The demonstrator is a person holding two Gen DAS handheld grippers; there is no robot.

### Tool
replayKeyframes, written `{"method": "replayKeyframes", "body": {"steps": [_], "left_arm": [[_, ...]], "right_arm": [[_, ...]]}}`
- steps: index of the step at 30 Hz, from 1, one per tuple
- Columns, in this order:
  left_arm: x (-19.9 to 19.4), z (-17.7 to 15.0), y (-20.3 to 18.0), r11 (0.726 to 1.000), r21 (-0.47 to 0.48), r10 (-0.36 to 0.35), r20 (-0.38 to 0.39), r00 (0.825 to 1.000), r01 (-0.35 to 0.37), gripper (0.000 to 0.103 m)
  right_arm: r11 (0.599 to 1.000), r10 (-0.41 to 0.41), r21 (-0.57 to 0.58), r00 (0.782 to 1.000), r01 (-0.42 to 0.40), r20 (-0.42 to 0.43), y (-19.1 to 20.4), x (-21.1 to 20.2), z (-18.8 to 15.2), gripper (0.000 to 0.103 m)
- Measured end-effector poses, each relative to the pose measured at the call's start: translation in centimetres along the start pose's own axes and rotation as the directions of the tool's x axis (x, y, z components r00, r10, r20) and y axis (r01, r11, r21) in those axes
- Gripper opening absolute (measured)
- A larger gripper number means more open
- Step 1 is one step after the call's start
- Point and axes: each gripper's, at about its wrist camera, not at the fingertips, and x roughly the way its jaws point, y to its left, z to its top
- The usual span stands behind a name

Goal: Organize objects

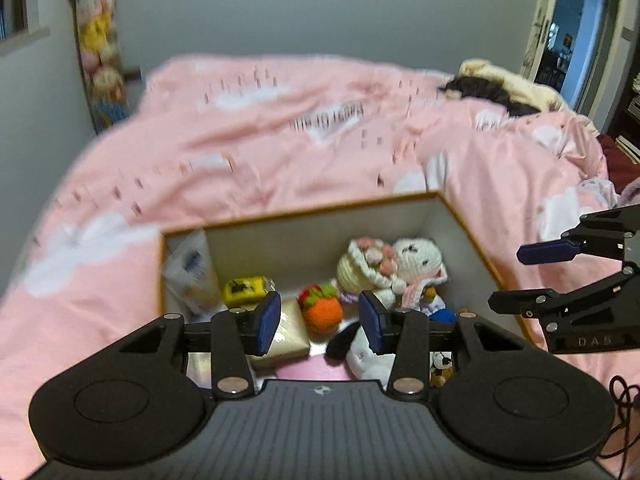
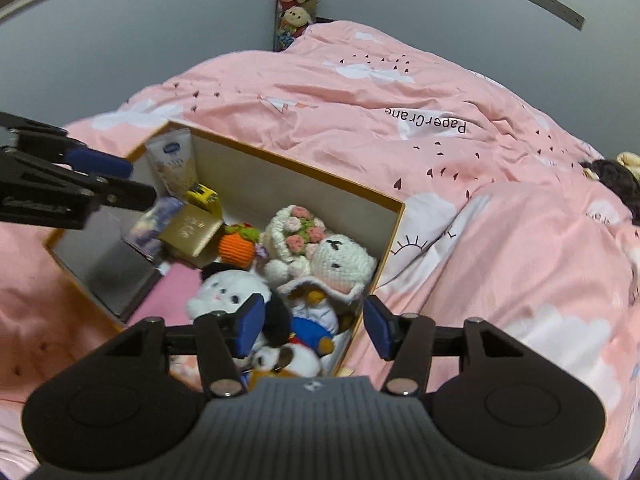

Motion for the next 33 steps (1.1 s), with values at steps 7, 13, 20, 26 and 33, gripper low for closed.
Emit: {"method": "replayKeyframes", "body": {"steps": [7, 13, 20, 26, 33], "left_arm": [[-6.7, -0.8, -0.3, 0.996, 0.001, 0.089, 0.213, 0.973, -0.091, 0.063], [-9.6, -2.0, -0.2, 0.979, -0.097, 0.2, 0.288, 0.937, -0.179, 0.075], [-8.4, -5.1, -0.3, 0.961, -0.135, 0.268, 0.248, 0.931, -0.24, 0.075], [-4.8, -8.1, -0.2, 0.952, -0.197, 0.267, 0.159, 0.95, -0.235, 0.075], [-2.4, -10.4, -0.4, 0.956, -0.175, 0.26, 0.141, 0.955, -0.235, 0.075]], "right_arm": [[0.997, -0.02, 0.075, 0.994, 0.012, 0.108, 2.3, -4.7, -0.6, 0.07], [0.981, -0.086, 0.192, 0.962, 0.036, 0.259, 4.6, -7.7, -1.7, 0.088], [0.944, -0.204, 0.318, 0.921, 0.094, 0.333, 6.4, -7.1, -3.8, 0.095], [0.92, -0.208, 0.381, 0.939, 0.092, 0.274, 7.1, -3.6, -6.2, 0.096], [0.907, -0.203, 0.41, 0.953, 0.096, 0.225, 6.9, -0.6, -8.0, 0.096]]}}
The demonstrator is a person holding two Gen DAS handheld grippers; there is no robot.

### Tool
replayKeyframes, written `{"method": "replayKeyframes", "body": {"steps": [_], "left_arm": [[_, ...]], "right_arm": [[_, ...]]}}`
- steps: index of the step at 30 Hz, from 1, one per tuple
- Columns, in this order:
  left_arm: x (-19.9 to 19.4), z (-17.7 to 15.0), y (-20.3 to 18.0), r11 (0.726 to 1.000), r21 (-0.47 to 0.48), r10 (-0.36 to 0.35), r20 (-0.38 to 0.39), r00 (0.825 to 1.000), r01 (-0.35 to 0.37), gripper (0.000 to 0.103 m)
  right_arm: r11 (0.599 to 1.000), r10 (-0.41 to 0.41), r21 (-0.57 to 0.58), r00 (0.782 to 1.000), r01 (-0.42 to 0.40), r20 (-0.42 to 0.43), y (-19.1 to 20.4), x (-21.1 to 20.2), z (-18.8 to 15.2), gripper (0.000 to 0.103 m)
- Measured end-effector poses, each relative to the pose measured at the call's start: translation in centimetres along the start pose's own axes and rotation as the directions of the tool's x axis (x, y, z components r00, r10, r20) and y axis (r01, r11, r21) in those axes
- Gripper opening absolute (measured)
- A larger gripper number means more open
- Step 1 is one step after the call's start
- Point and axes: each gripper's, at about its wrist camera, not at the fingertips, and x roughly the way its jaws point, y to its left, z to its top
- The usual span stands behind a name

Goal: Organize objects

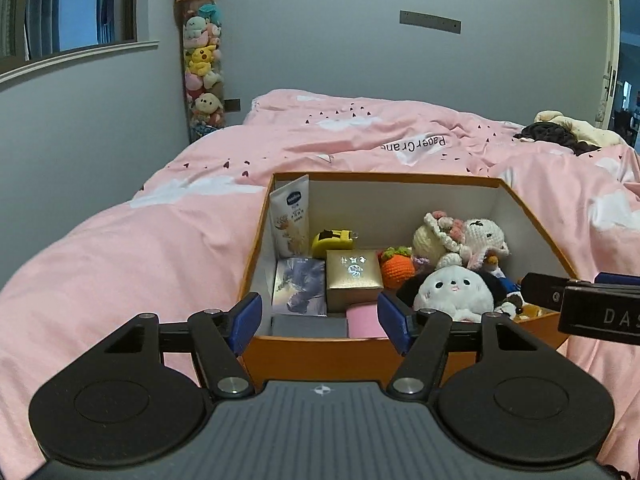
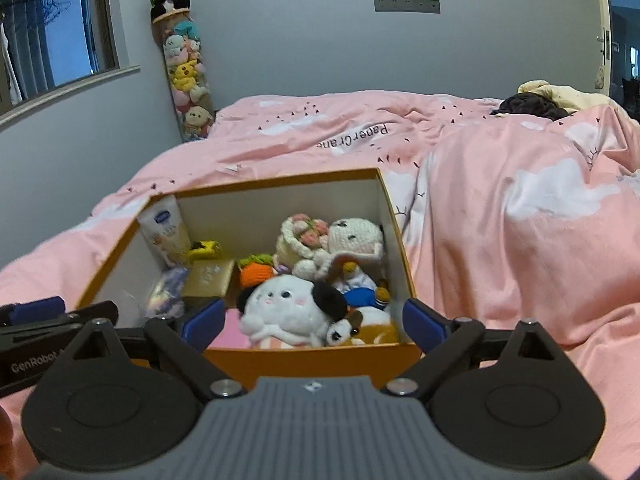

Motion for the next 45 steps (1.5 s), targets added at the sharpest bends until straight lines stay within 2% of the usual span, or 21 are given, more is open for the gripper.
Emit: {"method": "replayKeyframes", "body": {"steps": [11, 22, 45], "left_arm": [[1.4, -1.2, 0.0, 1.0, 0.016, 0.022, -0.013, 1.0, -0.021, 0.075], [2.1, -1.2, -0.1, 1.0, 0.022, 0.01, -0.028, 1.0, -0.009, 0.075], [2.1, -1.3, -0.1, 1.0, 0.022, 0.013, -0.035, 0.999, -0.012, 0.075]], "right_arm": [[0.998, -0.014, -0.056, 1.0, 0.013, -0.014, 0.4, 1.8, -1.3, 0.096], [0.998, -0.018, -0.067, 0.999, 0.015, -0.04, 0.4, 2.7, -1.4, 0.096], [0.997, -0.022, -0.07, 0.999, 0.019, -0.041, 0.6, 2.9, -1.5, 0.096]]}}
